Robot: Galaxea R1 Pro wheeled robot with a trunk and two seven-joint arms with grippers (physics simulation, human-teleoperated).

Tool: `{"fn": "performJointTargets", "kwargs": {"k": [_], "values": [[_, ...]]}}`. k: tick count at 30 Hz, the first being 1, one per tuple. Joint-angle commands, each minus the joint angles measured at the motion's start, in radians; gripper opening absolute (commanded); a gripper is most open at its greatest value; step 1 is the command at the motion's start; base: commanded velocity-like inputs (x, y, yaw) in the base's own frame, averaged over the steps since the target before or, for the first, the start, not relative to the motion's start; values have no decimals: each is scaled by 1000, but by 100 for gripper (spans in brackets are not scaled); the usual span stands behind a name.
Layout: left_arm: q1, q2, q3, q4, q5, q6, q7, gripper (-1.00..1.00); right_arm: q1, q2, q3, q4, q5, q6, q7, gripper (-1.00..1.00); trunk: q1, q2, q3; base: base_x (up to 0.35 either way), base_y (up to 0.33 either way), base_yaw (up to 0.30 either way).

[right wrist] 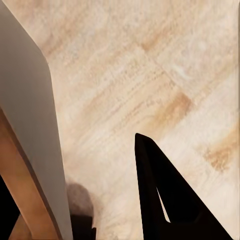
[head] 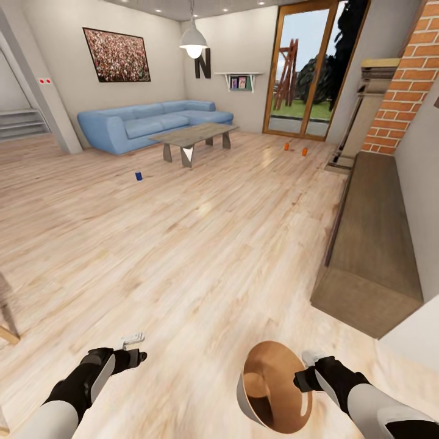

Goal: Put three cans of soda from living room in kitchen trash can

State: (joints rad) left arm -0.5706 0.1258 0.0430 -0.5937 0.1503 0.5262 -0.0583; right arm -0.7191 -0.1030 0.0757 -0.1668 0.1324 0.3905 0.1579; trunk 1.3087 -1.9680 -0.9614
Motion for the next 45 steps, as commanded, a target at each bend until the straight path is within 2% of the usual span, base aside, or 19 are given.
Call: {"fn": "performJointTargets", "kwargs": {"k": [1, 24, 33, 34, 45], "values": [[0, 0, 0, 0, 0, 0, 0, 100, 0, 0, -7, 0, -13, 1, 5, -100, 0, 0, 0, 202, 0, 0], [0, -1, -1, 0, 0, 0, 1, 100, 0, 1, -6, 0, -14, 1, 5, -100, 0, 0, 2, 299, 5, 0], [1, -2, -2, 0, 0, -1, 2, 100, 0, 2, -5, 0, -14, 1, 5, -100, 0, 0, 2, 276, 187, 0], [1, -2, -2, 0, 0, -1, 2, 100, 0, 10, -6, 0, -13, 1, 3, -100, 0, 0, 2, 253, 227, 83], [11, -2, -3, -1, 0, -2, 2, 100, 0, 20, -8, 0, -11, 1, -2, -100, 0, 0, 2, 252, 213, 199]]}}
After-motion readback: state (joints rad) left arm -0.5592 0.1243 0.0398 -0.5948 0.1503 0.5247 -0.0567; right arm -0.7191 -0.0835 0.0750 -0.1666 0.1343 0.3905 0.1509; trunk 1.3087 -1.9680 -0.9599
